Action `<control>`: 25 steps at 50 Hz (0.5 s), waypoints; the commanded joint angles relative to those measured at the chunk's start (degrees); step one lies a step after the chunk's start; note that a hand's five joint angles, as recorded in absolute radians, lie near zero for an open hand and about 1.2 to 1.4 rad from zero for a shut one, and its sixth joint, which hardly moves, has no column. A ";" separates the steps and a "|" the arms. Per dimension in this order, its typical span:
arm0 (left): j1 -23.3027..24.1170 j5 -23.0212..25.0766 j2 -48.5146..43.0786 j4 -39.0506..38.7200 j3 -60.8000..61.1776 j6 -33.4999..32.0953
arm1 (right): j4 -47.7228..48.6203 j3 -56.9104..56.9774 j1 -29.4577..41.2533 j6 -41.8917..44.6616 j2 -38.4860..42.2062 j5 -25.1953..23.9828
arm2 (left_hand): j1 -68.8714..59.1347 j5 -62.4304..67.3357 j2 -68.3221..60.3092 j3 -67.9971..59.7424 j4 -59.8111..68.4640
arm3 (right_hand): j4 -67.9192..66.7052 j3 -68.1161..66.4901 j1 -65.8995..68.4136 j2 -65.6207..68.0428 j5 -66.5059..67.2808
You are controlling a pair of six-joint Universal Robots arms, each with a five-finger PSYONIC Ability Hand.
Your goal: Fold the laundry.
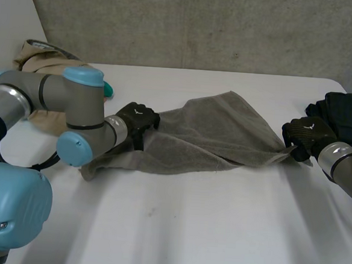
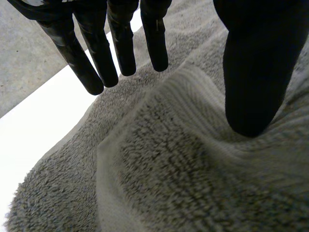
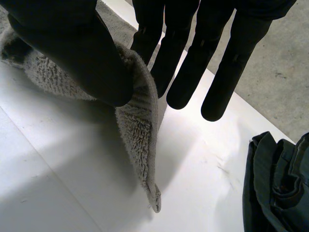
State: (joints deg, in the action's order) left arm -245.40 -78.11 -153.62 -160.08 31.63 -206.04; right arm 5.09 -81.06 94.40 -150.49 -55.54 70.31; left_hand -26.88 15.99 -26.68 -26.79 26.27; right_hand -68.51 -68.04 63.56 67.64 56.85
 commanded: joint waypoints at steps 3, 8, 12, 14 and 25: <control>0.01 -1.59 -0.29 -1.99 1.15 -2.25 | 0.00 0.29 -0.36 -0.24 -0.44 0.26 | -53.03 53.92 -53.22 -53.11 53.63 | -11.49 -11.96 16.44 12.36 13.15; 0.28 -8.36 9.28 -4.44 7.38 0.72 | -0.17 1.25 -0.80 -0.24 -1.58 0.88 | -53.12 54.01 -53.32 -53.21 53.73 | -11.49 -11.96 16.44 12.36 13.15; 0.54 -6.35 20.44 -12.26 16.07 5.91 | -2.19 2.75 -0.89 0.02 -3.60 2.11 | -53.12 54.01 -53.32 -53.21 53.73 | -11.49 -11.96 16.44 12.36 13.15; 0.63 -4.25 26.66 -15.94 21.07 7.93 | -4.38 3.97 -0.89 0.11 -5.61 3.16 | -53.12 54.01 -53.32 -53.21 53.73 | -11.49 -11.96 16.44 12.36 13.15; -3.41 -0.37 44.01 -14.48 29.54 11.89 | -17.12 11.36 -0.54 1.25 -19.24 5.80 | -53.12 54.01 -53.32 -53.21 53.73 | -11.49 -11.96 16.44 12.36 13.15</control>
State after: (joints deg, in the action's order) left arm -246.45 -79.75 -115.26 -177.92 59.51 -196.02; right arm -5.78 -73.27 93.60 -149.75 -68.13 75.54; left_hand -64.07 55.07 -68.52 -68.00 68.48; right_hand -68.57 -68.26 63.56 67.64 56.85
